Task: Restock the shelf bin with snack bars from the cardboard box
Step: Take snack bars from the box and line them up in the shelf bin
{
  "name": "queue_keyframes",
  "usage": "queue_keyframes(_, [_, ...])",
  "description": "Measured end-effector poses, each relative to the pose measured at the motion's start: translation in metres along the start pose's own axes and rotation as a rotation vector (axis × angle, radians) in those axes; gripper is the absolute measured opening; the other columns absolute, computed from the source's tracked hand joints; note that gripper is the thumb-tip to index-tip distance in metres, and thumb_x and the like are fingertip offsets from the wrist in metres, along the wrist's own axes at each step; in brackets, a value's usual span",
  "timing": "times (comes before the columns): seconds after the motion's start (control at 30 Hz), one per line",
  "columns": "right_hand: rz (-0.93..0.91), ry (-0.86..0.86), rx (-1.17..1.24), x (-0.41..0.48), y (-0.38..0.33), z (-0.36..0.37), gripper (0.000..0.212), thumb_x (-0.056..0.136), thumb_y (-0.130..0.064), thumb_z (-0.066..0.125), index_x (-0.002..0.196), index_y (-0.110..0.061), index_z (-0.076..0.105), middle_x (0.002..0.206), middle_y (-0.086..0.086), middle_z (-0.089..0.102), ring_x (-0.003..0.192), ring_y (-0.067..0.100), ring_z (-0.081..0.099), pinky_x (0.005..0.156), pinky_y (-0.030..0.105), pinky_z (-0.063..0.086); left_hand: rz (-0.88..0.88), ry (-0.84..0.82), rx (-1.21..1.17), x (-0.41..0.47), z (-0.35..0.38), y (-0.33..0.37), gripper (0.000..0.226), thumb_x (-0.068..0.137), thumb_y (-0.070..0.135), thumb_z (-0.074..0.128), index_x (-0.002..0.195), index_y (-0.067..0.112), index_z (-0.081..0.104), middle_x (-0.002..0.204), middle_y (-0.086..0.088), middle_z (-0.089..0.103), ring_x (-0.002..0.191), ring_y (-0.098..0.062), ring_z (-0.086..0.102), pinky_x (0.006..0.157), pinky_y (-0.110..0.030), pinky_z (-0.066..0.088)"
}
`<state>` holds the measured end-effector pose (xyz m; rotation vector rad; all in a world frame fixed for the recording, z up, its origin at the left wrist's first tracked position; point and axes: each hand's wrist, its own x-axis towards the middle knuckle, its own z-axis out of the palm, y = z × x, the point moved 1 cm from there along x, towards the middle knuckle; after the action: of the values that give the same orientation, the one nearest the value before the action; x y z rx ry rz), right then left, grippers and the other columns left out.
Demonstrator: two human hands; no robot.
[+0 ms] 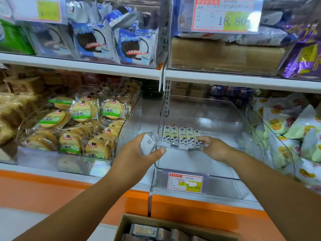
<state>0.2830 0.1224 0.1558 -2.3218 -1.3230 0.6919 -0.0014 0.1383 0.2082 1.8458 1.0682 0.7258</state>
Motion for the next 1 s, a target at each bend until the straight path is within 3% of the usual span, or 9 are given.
queue_keyframes(0.13, [-0.053,0.132,0.055,-0.014,-0.008,-0.006,0.044,0.098,-0.016,0.049,0.141,-0.023,0.043,0.145,0.007,0.045,0.115,0.026,0.057,0.083,0.028,0.045,-0.011,-0.050,-0.119,-0.009,-0.005,0.011,0.048,0.082,0.056,0.055,0.122,0.031,0.053,0.108,-0.001,0.060,0.098,-0.020,0.059,0.075,-0.032,0.042])
queue_keyframes(0.2, [-0.175,0.293,0.172,-0.034,-0.018,-0.013,0.034,0.096,-0.012,0.050,0.128,-0.024,0.053,0.135,0.006,0.055,0.116,0.021,0.056,0.087,0.023,0.041,0.004,-0.004,-0.198,-0.011,-0.007,0.022,0.022,0.092,0.032,0.045,0.101,0.047,0.058,0.090,0.006,0.060,0.083,-0.019,0.054,0.066,-0.033,0.037])
queue_keyframes(0.27, [-0.330,0.391,0.325,-0.068,-0.035,-0.017,0.028,0.094,-0.009,0.053,0.107,-0.034,0.056,0.112,-0.004,0.064,0.101,0.011,0.060,0.089,0.022,0.044,0.042,0.030,-0.196,-0.013,-0.008,0.033,0.036,0.096,0.017,0.040,0.089,0.047,0.059,0.084,0.004,0.062,0.083,-0.021,0.055,0.065,-0.034,0.039])
queue_keyframes(0.33, [-0.448,0.374,0.413,-0.109,-0.053,-0.016,0.024,0.093,-0.014,0.058,0.097,-0.038,0.058,0.096,-0.012,0.064,0.091,0.003,0.060,0.082,0.016,0.046,0.101,-0.012,-0.176,-0.018,-0.007,0.040,0.019,0.099,0.023,0.043,0.097,0.034,0.058,0.088,-0.002,0.060,0.077,-0.015,0.054,0.063,-0.028,0.041])
queue_keyframes(0.43, [-0.513,0.192,0.512,-0.159,-0.072,-0.004,0.018,0.090,-0.026,0.063,0.097,-0.039,0.053,0.095,-0.014,0.062,0.088,0.002,0.061,0.077,0.021,0.050,0.137,-0.076,-0.246,-0.025,-0.002,0.046,0.007,0.097,0.026,0.056,0.100,0.023,0.061,0.092,-0.001,0.068,0.077,-0.011,0.065,0.065,-0.018,0.053])
queue_keyframes(0.53, [-0.481,0.045,0.544,-0.186,-0.077,0.012,0.034,0.081,-0.033,0.072,0.097,-0.046,0.045,0.097,-0.018,0.061,0.086,0.004,0.066,0.076,0.025,0.055,0.089,-0.120,-0.360,-0.029,0.009,0.051,0.013,0.092,0.021,0.066,0.104,0.027,0.066,0.102,0.008,0.073,0.094,-0.015,0.071,0.084,-0.035,0.059])
queue_keyframes(0.63, [-0.470,0.135,0.533,-0.193,-0.070,0.015,0.043,0.080,-0.024,0.075,0.095,-0.047,0.042,0.092,-0.016,0.064,0.079,0.008,0.068,0.076,0.029,0.056,0.053,-0.183,-0.443,-0.035,0.020,0.054,0.021,0.089,0.017,0.069,0.107,0.026,0.064,0.103,0.009,0.075,0.094,-0.014,0.073,0.085,-0.038,0.060])
queue_keyframes(0.77, [-0.466,0.143,0.589,-0.193,-0.057,0.009,0.034,0.087,-0.015,0.065,0.097,-0.042,0.047,0.095,-0.013,0.061,0.080,0.020,0.066,0.078,0.045,0.055,0.026,-0.239,-0.541,-0.037,0.023,0.056,0.028,0.089,0.016,0.068,0.113,0.026,0.059,0.101,0.001,0.076,0.093,-0.017,0.074,0.080,-0.037,0.061])
queue_keyframes(1.0, [-0.412,0.140,0.564,-0.190,-0.046,-0.007,0.039,0.090,-0.004,0.052,0.090,-0.041,0.062,0.094,-0.014,0.066,0.078,0.006,0.061,0.071,0.026,0.049,-0.008,-0.201,-0.509,-0.031,0.016,0.051,0.028,0.092,0.021,0.065,0.118,0.032,0.065,0.113,-0.004,0.071,0.093,-0.017,0.073,0.079,-0.036,0.062])
